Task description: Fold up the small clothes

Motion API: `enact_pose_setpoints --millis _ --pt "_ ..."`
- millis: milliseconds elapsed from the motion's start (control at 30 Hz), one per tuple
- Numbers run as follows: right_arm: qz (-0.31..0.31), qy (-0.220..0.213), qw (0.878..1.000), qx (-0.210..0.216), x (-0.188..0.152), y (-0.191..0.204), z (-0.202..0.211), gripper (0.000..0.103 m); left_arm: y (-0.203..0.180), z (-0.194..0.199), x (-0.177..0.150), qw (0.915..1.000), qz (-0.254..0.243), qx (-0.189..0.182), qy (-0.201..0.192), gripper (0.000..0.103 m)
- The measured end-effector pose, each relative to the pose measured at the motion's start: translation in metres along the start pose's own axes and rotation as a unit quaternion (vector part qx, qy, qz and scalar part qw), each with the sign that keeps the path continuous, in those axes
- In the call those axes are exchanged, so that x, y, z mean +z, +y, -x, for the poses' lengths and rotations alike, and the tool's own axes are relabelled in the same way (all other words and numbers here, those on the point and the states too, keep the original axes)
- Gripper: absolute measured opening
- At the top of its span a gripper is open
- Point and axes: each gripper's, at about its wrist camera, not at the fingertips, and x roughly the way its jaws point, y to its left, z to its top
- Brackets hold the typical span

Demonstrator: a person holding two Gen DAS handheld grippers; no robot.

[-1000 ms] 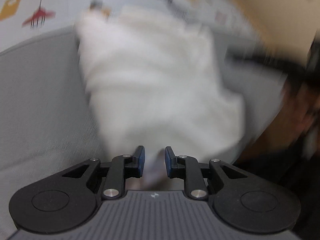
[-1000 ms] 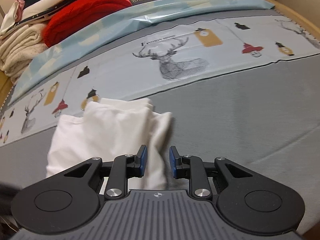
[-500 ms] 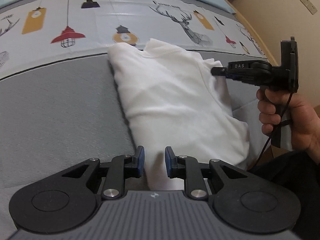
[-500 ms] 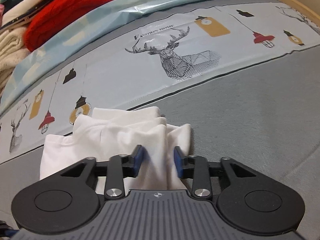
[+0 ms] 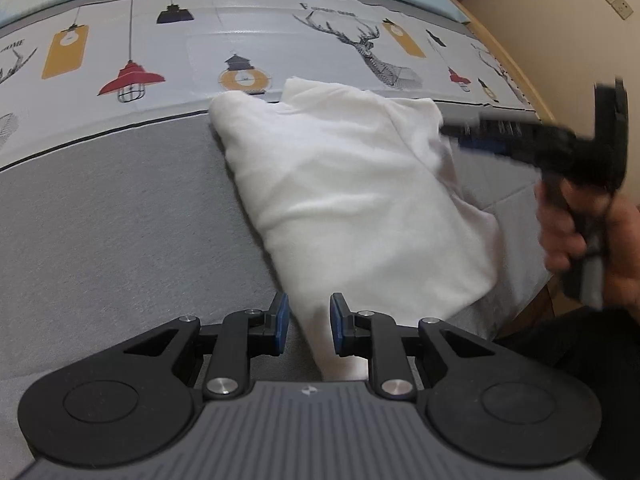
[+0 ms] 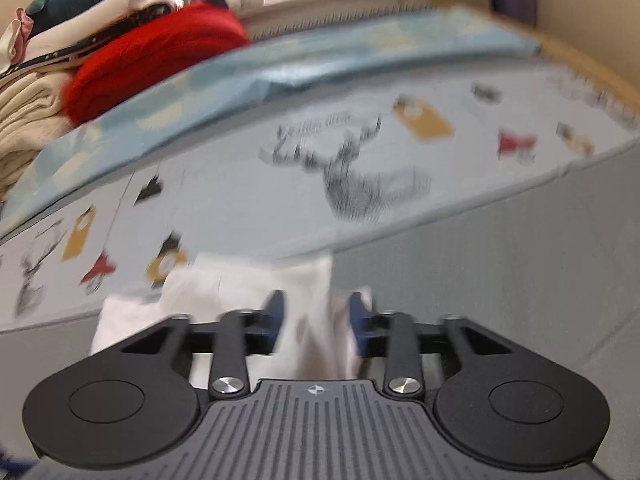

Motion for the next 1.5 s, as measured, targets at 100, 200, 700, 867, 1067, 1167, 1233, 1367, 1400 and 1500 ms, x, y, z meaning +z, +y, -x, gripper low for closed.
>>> enact_pose_setpoints --millis 100,200,700,867,1067,1167,1233,1367,1400,1500 --pt "0.018 0.057 0.998 0.020 -0.015 -0.007 0.008 0.042 -0.008 -0.007 0.001 1.0000 -0.002 0.002 0.003 0.023" --pt "0.035 0.110 0.993 0.040 -0.034 -0.013 0.015 0.043 -0.019 -0.016 0.002 0.9999 -0.003 0.004 0.009 0.023" --pt "0.048 0.163 0.984 0.058 -0.050 -0.031 0.034 0.003 -0.042 -0.054 -0.007 0.9953 -0.036 0.027 0.086 0.023" --pt "0.103 0.157 0.982 0.002 -0.054 -0.015 0.028 0.027 -0.043 -0.064 -0.008 0.9924 -0.044 0.032 0.110 0.023" --pt "0.037 0.065 0.996 0.041 -0.038 -0.023 0.040 0.049 -0.006 -0.036 0.017 0.9971 0.072 -0.011 0.021 0.032" --pt "0.042 0.099 0.994 0.022 -0.040 -0.018 0.018 0.049 0.011 -0.030 0.024 0.9917 0.126 0.000 -0.025 0.051" --pt "0.050 0.111 0.993 0.009 -0.037 -0.010 0.004 0.051 0.020 -0.035 0.026 0.9880 0.151 -0.005 -0.033 0.055" --pt "0.045 0.133 0.990 -0.016 -0.039 -0.010 -0.017 0.068 0.036 -0.052 0.031 0.9762 0.215 -0.005 -0.023 0.061" --pt "0.038 0.137 0.990 -0.018 -0.038 -0.011 -0.022 0.070 0.041 -0.054 0.033 0.9730 0.229 -0.010 -0.028 0.061" --pt "0.010 0.147 0.989 -0.010 -0.035 -0.018 -0.029 0.073 0.050 -0.063 0.045 0.9640 0.263 -0.028 -0.032 0.062"
